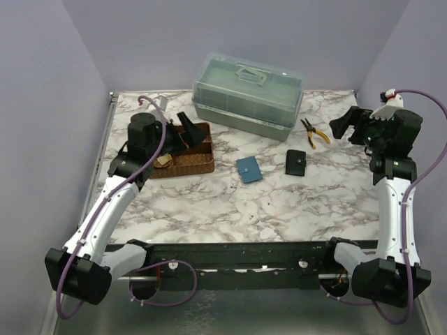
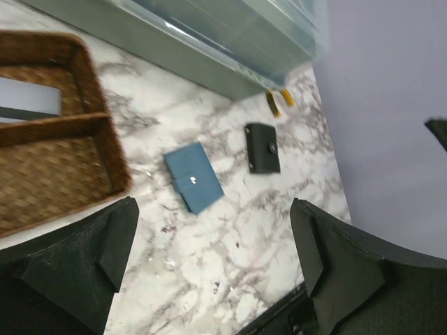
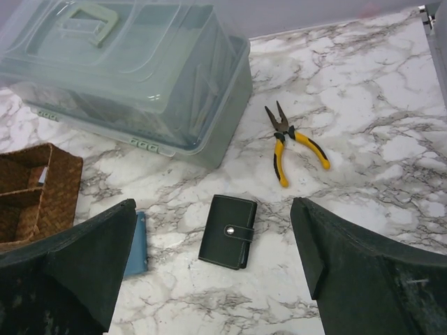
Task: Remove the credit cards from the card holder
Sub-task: Open the card holder at the center of the board.
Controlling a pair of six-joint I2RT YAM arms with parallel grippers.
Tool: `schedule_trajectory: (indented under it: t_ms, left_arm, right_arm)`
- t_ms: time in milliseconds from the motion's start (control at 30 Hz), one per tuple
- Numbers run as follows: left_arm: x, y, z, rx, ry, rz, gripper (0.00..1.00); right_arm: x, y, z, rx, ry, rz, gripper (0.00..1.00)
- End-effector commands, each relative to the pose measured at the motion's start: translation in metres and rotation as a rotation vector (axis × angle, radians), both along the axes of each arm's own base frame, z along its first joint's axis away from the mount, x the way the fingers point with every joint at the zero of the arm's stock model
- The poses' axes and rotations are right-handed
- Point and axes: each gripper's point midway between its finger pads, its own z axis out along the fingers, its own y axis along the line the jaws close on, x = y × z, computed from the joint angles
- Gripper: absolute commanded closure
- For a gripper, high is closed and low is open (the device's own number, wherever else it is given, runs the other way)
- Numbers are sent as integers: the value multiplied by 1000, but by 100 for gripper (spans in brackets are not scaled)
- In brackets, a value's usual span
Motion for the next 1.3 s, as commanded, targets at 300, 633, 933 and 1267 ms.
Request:
schedule_trajectory:
  t_ms: [300, 633, 933, 1267]
  left_arm:
    - [-47, -97, -33, 115, 53, -123, 1]
    - [-43, -157, -82, 23, 79, -68, 1]
    - [-6, -175, -172, 164, 207, 80, 8]
    - [22, -176, -234, 201, 358, 65, 24]
  right_arm:
    - [-16, 70, -16, 4, -97, 516, 0]
    - [-40, 106, -88, 203, 26, 884, 0]
    - [-41, 104, -100, 199, 57, 862, 0]
    - [-40, 102, -101, 190, 71, 827, 0]
